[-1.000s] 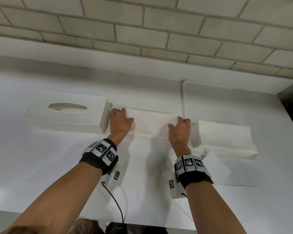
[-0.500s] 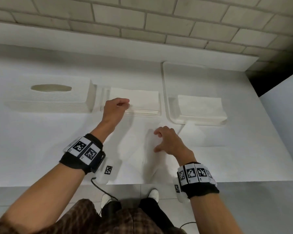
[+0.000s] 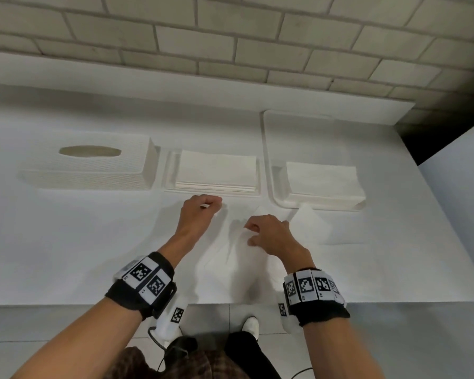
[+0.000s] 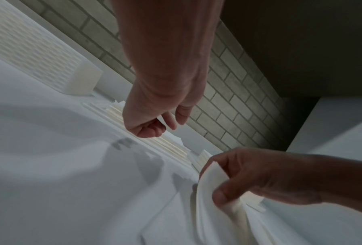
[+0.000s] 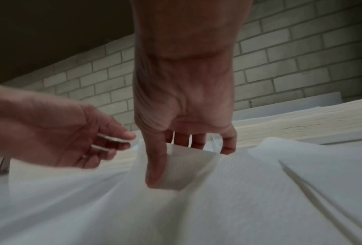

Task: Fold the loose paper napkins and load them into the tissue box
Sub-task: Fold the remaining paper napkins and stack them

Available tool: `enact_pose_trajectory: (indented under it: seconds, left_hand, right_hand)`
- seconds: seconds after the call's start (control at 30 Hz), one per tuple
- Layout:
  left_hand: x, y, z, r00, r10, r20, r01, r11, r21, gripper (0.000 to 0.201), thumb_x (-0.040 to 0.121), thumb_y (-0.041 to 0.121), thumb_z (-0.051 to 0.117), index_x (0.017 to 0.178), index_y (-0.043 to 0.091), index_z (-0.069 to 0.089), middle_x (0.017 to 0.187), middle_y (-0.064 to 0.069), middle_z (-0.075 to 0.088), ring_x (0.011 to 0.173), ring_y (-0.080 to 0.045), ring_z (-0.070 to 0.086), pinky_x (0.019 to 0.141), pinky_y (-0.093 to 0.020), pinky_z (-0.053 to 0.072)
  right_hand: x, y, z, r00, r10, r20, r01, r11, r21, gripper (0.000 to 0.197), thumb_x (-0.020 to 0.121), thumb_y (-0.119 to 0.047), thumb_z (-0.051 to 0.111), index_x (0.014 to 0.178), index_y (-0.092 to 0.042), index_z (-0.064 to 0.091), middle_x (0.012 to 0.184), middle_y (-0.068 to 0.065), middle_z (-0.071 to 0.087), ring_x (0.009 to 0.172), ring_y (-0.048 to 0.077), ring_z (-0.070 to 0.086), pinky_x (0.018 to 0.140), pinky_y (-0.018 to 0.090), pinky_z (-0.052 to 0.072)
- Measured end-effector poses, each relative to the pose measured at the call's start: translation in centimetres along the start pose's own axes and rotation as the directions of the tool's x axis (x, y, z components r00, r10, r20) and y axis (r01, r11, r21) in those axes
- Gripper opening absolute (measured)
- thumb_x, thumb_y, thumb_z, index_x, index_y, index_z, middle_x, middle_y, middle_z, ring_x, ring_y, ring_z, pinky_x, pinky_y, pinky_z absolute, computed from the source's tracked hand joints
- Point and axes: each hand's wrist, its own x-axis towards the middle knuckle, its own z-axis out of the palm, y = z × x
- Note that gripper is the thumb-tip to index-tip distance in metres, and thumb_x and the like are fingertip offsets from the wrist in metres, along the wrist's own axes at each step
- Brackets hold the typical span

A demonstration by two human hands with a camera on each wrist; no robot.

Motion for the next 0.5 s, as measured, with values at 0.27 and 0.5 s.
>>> enact_pose_trajectory:
  seconds: [0.27, 0.5]
  left_hand:
    - [-1.4, 2.1, 1.6, 0.943, 0.042, 0.332, 0.062, 0.953, -0.295, 0.041, 0.084, 0.049, 0.065, 0.113, 0.02, 0.071, 0.114, -0.005, 0.072, 0.104, -0.02, 0.068, 0.09, -0.031, 0.054]
    - [-1.0, 4.7, 2.1, 0.977, 0.195, 0.082, -0.175, 0.964, -0.202, 0.007, 0.088, 0.009, 0.068, 0.089, 0.015, 0.071, 0.08, 0.008, 0.072, 0.069, 0.0, 0.069, 0.066, -0.016, 0.051]
  right_hand:
    - [-0.3, -1.3, -5.8, 0.965, -0.072, -0.252, 0.203, 0.812, 0.547, 0.009, 0.086, -0.011, 0.068, 0.093, -0.005, 0.065, 0.084, 0.006, 0.065, 0.072, 0.016, 0.061, 0.064, 0.026, 0.048]
    - [-0.3, -0.2, -6.3, 0.948, 0.114, -0.297, 0.187, 0.554, 0.811, 0.017, 0.095, -0.027, 0.058, 0.1, -0.015, 0.068, 0.093, 0.001, 0.069, 0.084, 0.015, 0.066, 0.073, 0.03, 0.054]
